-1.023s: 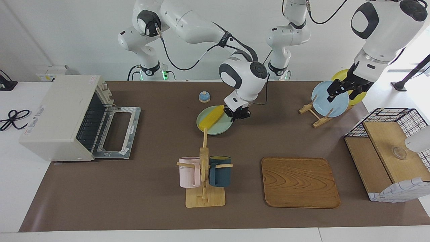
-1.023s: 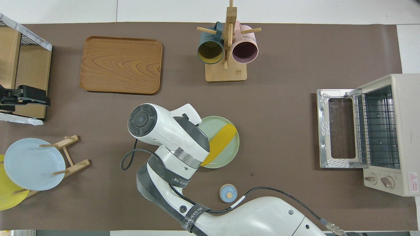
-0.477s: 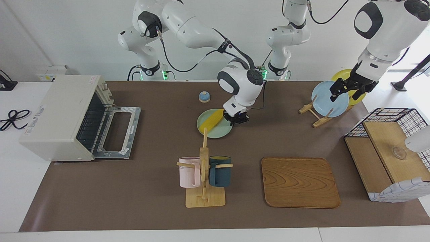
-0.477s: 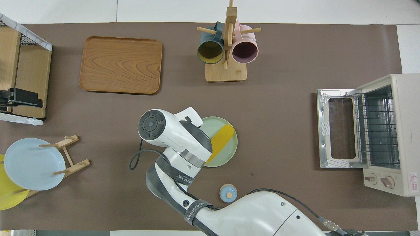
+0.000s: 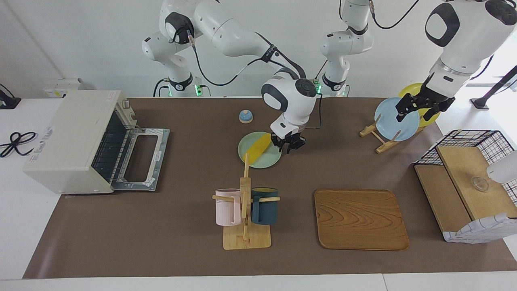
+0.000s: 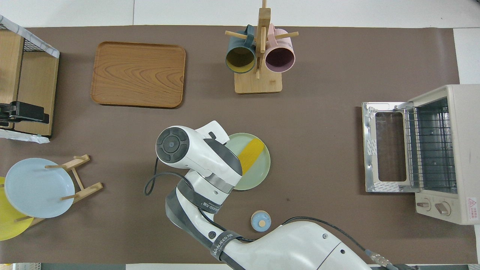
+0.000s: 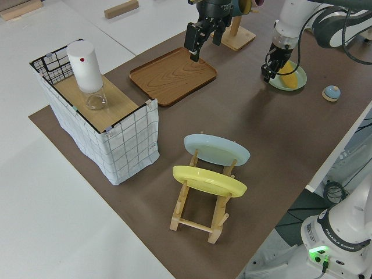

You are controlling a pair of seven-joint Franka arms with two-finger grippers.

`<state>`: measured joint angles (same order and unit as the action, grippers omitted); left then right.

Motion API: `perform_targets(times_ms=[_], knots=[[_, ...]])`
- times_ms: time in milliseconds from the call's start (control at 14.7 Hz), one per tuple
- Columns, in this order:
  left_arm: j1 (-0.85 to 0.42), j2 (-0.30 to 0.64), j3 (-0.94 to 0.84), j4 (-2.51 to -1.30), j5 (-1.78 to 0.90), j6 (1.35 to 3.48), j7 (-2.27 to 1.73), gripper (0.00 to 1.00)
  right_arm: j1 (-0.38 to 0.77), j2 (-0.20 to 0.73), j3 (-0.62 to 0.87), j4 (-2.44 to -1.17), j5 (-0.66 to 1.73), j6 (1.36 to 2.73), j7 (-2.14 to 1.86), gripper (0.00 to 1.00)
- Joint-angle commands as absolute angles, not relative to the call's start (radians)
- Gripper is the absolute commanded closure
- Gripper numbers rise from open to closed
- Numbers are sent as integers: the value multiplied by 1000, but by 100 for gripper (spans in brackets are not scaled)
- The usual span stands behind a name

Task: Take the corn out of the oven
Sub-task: 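Lower the plate onto the table center and open the right gripper, then withdraw the right gripper while the left gripper reaches the corn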

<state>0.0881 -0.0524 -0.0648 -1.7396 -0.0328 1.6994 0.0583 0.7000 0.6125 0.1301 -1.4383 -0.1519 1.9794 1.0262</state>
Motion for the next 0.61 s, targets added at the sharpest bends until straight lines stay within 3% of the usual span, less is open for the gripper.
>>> perform_targets(times_ms=[0,205,341,545], knots=[[86,-66,-72,-1764,-37,1724,75,0,684,549,133,-1454,-167,1875,999,73],[48,-66,-75,-1790,-44,1749,86,0,664,474,129,-1497,-189,1774,965,86],[-4,-64,-75,-1798,-51,1749,94,0,621,381,129,-1634,-190,1775,924,100],[-87,-77,-75,-1886,-113,1824,98,0,520,228,129,-1886,-192,1834,856,100]])
